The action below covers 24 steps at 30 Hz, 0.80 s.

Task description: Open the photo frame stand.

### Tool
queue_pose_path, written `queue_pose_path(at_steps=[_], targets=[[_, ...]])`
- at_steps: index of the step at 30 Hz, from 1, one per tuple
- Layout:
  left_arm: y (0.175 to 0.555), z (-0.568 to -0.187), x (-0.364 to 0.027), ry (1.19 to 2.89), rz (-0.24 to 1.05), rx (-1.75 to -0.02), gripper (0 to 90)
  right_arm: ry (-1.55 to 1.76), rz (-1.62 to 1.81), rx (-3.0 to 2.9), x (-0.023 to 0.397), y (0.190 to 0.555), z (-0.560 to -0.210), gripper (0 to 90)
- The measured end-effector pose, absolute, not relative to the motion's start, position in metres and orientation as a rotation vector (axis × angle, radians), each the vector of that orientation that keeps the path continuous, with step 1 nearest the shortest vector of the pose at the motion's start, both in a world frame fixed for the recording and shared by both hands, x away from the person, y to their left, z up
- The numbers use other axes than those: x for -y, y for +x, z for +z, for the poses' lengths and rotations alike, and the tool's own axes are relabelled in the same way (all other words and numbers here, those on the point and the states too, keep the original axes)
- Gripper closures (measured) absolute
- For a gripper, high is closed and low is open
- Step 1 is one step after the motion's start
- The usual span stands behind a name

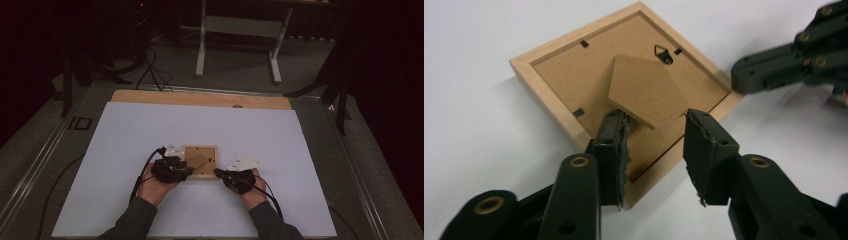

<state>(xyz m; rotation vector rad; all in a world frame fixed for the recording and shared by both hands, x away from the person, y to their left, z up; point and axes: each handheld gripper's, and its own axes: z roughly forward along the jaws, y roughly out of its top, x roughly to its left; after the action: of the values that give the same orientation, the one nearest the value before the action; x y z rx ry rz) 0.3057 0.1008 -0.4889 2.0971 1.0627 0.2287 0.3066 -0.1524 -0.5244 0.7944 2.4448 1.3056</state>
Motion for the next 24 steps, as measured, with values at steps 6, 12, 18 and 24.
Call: queue_pose_path(at_steps=[6, 12, 18, 24], targets=[[0.315, -0.487, -0.092, 2.096, 0.177, -1.098, 54.9, 0.793, 1.305, -2.445, 0.152, 0.307, -0.524, 89.7], [0.325, -0.490, -0.088, 2.088, 0.162, -1.141, 49.7, 0.790, 1.305, -2.445, 0.153, 0.307, -0.524, 89.6], [0.329, -0.492, -0.086, 2.070, 0.144, -1.169, 46.7, 0.789, 1.305, -2.446, 0.153, 0.307, -0.524, 89.6], [0.335, -0.494, -0.083, 2.070, 0.128, -1.194, 48.7, 0.790, 1.305, -2.444, 0.153, 0.307, -0.524, 89.6]])
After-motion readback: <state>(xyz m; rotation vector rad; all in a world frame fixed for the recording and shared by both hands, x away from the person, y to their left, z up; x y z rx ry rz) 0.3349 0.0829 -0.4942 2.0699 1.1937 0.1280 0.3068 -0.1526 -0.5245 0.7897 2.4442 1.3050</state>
